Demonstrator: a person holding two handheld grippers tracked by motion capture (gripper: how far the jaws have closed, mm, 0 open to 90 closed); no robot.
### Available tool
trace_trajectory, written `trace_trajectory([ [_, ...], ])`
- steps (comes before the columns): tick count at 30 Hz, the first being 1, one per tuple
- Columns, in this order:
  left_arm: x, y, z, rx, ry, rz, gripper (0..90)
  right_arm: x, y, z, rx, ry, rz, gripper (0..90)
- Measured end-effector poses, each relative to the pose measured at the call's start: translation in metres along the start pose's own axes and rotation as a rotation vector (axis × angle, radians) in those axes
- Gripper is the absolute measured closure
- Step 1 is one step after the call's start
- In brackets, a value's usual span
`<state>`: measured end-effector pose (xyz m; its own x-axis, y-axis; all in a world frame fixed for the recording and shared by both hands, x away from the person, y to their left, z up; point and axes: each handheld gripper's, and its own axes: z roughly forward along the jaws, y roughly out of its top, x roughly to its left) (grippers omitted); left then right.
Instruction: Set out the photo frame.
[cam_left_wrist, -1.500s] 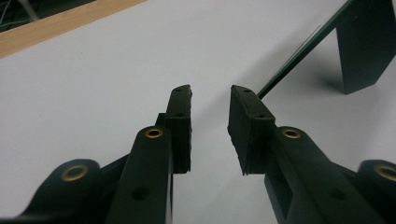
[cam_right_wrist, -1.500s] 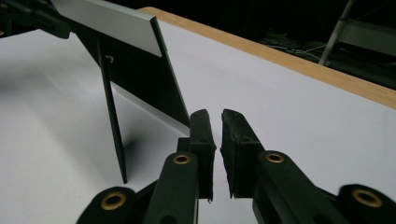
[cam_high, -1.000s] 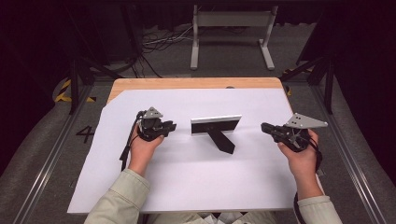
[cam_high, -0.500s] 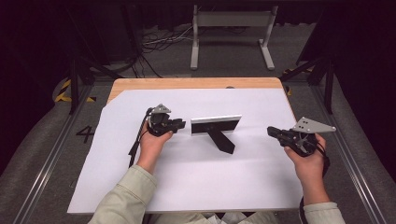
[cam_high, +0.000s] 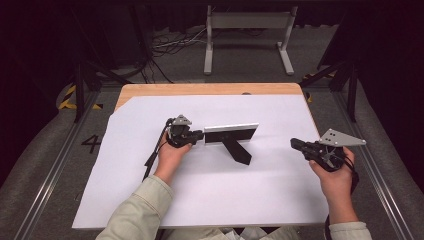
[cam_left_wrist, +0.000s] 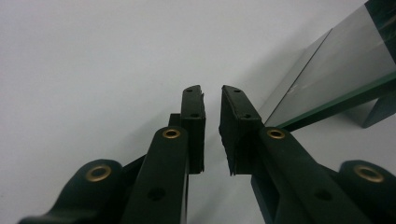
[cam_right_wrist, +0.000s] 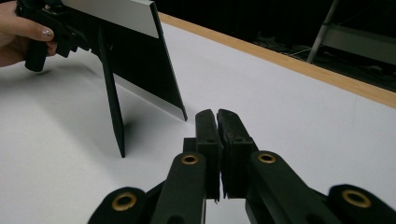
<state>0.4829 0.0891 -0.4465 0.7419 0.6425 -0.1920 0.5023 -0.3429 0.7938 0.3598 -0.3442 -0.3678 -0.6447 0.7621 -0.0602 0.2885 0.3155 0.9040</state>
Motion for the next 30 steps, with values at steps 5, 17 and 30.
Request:
trace_trajectory([
  [5, 0.002, -0.002, 0.005, 0.010, -0.013, -0.016, 81.4, 0.000, 0.000, -0.002, -0.002, -0.001, 0.000, 87.2],
  [17, -0.005, 0.002, 0.013, 0.085, -0.015, 0.071, 88.3, 0.002, -0.001, -0.004, 0.009, 0.005, 0.000, 86.5],
  [30, -0.004, 0.000, 0.011, 0.112, -0.049, 0.074, 90.0, 0.001, 0.001, -0.004, 0.006, 0.011, 0.003, 85.7],
])
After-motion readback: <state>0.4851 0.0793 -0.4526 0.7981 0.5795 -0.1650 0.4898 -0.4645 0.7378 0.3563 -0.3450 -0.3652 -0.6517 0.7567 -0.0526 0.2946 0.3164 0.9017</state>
